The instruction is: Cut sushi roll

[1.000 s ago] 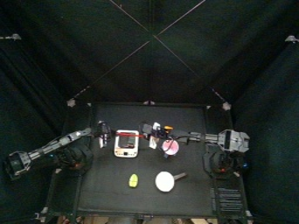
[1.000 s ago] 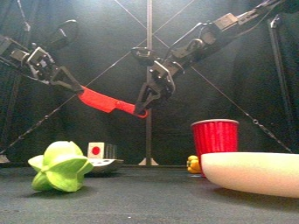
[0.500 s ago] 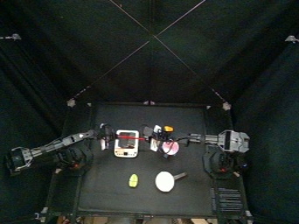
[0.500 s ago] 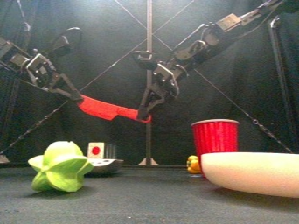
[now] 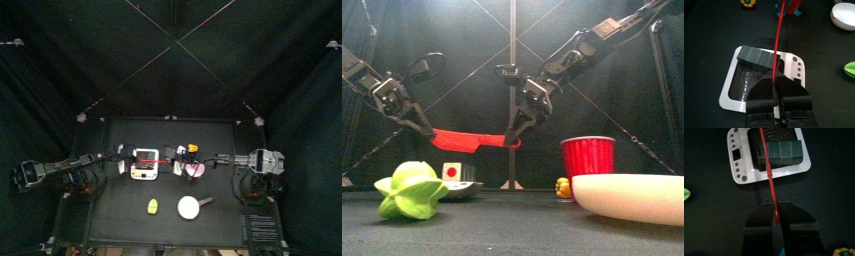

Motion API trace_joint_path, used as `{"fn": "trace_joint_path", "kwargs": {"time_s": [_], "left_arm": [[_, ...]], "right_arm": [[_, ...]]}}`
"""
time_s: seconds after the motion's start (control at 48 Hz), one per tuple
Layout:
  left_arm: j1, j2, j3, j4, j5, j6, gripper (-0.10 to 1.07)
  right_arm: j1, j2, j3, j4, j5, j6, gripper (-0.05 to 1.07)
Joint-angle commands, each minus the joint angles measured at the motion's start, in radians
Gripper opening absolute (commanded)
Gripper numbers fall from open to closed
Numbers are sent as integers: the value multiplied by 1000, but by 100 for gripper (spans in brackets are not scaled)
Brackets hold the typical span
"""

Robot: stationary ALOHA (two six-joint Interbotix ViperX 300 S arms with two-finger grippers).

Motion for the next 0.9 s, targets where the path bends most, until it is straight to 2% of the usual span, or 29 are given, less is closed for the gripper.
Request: {"fn": "trace_joint_path", "kwargs": {"time_s": [0.0, 0.188, 0.479, 0.625, 0.875], "left_arm": [[9, 5, -20, -2, -46, -2, 24], [18, 40, -55, 8, -66, 0, 24], [86, 178, -115, 25, -80, 2, 24], [98, 232, -144, 28, -78, 2, 24], [106, 232, -150, 38, -78, 2, 24]], "right_arm": [[2, -20, -8, 2, -9, 2, 35], [-6, -18, -14, 3, -25, 2, 35], [-28, 17, -21, 5, -25, 2, 35], [-38, 21, -21, 5, -31, 2, 35], [-38, 17, -21, 5, -38, 2, 35]]}}
